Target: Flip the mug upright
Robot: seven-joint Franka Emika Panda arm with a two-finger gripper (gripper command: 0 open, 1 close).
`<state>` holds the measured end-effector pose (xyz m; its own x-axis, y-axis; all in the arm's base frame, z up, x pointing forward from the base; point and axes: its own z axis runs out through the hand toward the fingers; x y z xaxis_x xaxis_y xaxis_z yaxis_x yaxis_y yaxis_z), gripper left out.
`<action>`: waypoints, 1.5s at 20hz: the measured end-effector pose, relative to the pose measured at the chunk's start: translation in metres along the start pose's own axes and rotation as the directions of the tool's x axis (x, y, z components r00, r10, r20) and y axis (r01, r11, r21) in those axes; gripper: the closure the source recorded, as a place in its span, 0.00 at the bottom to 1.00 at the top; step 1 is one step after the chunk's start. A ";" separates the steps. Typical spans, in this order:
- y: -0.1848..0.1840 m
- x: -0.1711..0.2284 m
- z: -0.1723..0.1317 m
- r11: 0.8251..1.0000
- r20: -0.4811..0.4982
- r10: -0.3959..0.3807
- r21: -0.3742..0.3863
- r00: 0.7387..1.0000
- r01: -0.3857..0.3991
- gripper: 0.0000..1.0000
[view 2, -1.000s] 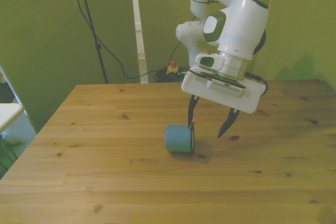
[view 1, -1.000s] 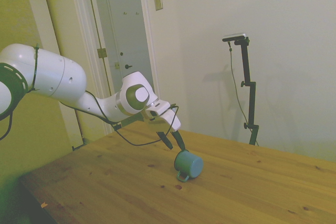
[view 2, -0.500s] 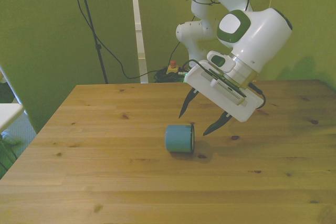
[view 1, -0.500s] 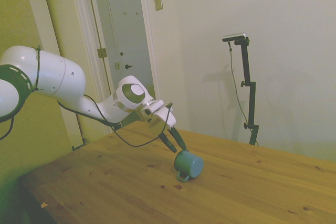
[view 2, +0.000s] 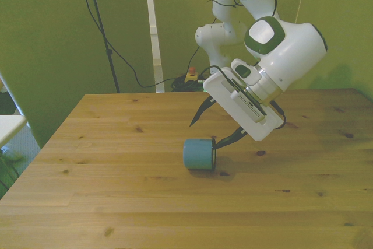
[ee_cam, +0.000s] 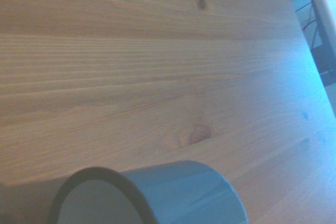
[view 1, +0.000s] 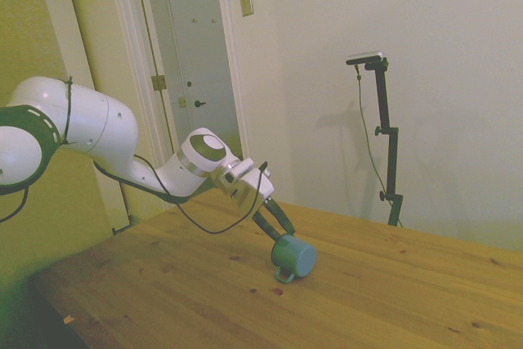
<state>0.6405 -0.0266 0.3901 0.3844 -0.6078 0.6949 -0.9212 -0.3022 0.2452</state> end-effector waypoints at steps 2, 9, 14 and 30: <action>-0.002 0.000 0.004 1.000 -0.020 0.000 -0.013 1.000 -0.001 0.00; -0.006 -0.003 0.021 0.998 -0.037 -0.002 -0.059 0.999 0.000 1.00; -0.008 -0.001 0.022 0.998 -0.040 0.001 -0.061 0.999 -0.004 1.00; -0.007 0.000 0.035 0.997 -0.033 0.002 -0.080 0.999 -0.005 1.00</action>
<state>0.6488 -0.0501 0.3645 0.3804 -0.5838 0.7173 -0.9248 -0.2394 0.2956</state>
